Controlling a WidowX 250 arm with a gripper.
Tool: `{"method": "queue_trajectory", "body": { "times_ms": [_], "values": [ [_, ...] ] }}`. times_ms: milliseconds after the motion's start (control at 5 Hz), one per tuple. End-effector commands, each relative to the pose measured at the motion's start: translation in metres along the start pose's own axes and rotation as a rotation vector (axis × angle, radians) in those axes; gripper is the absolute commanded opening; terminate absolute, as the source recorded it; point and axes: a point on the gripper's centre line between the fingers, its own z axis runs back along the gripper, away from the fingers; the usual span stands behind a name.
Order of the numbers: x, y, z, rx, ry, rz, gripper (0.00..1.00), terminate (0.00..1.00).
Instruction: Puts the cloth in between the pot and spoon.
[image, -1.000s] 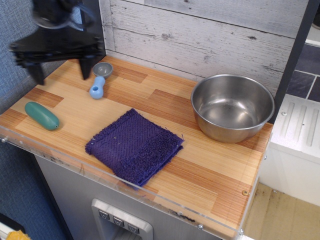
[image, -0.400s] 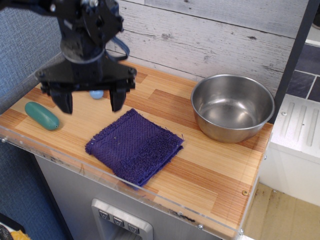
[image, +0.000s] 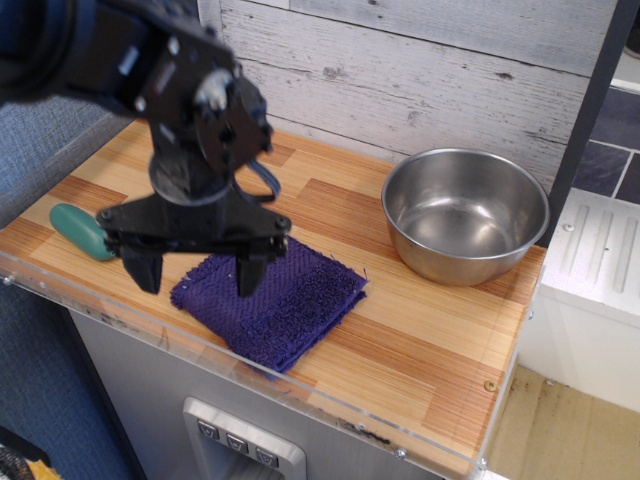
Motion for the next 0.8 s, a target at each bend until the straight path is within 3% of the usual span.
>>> {"method": "queue_trajectory", "body": {
  "times_ms": [0, 400, 600],
  "values": [
    [0.001, -0.015, -0.01, -0.019, 0.01, -0.049, 1.0, 0.0],
    [0.011, -0.027, -0.018, -0.028, 0.004, -0.07, 1.0, 0.0],
    [0.01, -0.027, -0.032, -0.021, 0.037, -0.073, 1.0, 0.0]
  ]
}}
